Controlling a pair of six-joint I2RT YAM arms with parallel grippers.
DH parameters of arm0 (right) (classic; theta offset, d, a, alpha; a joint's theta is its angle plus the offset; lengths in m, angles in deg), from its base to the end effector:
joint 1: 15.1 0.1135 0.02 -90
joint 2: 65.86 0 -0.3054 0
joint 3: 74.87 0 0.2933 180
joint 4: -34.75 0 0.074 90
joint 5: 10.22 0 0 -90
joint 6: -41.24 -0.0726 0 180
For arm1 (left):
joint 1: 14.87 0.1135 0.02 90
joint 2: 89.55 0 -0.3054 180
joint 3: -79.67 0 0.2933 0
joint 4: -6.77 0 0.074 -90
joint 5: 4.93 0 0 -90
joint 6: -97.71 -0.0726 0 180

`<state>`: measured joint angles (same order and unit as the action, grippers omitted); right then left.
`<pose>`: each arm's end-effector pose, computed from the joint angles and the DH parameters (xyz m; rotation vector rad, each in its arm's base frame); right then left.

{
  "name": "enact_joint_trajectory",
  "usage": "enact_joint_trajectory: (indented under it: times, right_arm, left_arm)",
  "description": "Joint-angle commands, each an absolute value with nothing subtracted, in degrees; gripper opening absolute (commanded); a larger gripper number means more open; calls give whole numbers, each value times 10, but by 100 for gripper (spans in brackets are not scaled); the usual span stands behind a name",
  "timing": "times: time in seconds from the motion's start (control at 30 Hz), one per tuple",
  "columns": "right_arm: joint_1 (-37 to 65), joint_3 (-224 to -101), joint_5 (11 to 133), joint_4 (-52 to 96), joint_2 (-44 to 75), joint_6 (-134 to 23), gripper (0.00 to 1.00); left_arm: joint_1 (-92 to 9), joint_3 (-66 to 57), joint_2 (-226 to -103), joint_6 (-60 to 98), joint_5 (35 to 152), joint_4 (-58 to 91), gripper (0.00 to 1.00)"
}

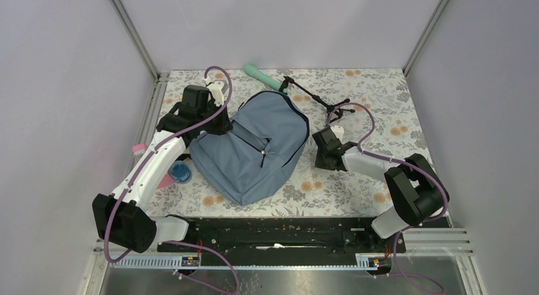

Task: Pack the student bag
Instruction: Pick up the stationery from the center of the board.

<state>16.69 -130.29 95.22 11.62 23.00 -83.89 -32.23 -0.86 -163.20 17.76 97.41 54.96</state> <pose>0.2975 0.1616 0.1371 0.1752 2.5044 0.1316 0.3142 -0.1145 0.3460 0.2610 2.3066 -0.4920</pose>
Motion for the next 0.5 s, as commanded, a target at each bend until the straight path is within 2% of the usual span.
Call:
enact_joint_trajectory:
  times: [0.0,0.47]
  right_arm:
    - [176,-1274,916,76,274,-867,34]
    - [170,-1310,999,33,305,-919,38]
  left_arm:
    - [-319,-18,-1600,170,975,494,0]
    - [-319,-17,-1598,169,975,494,0]
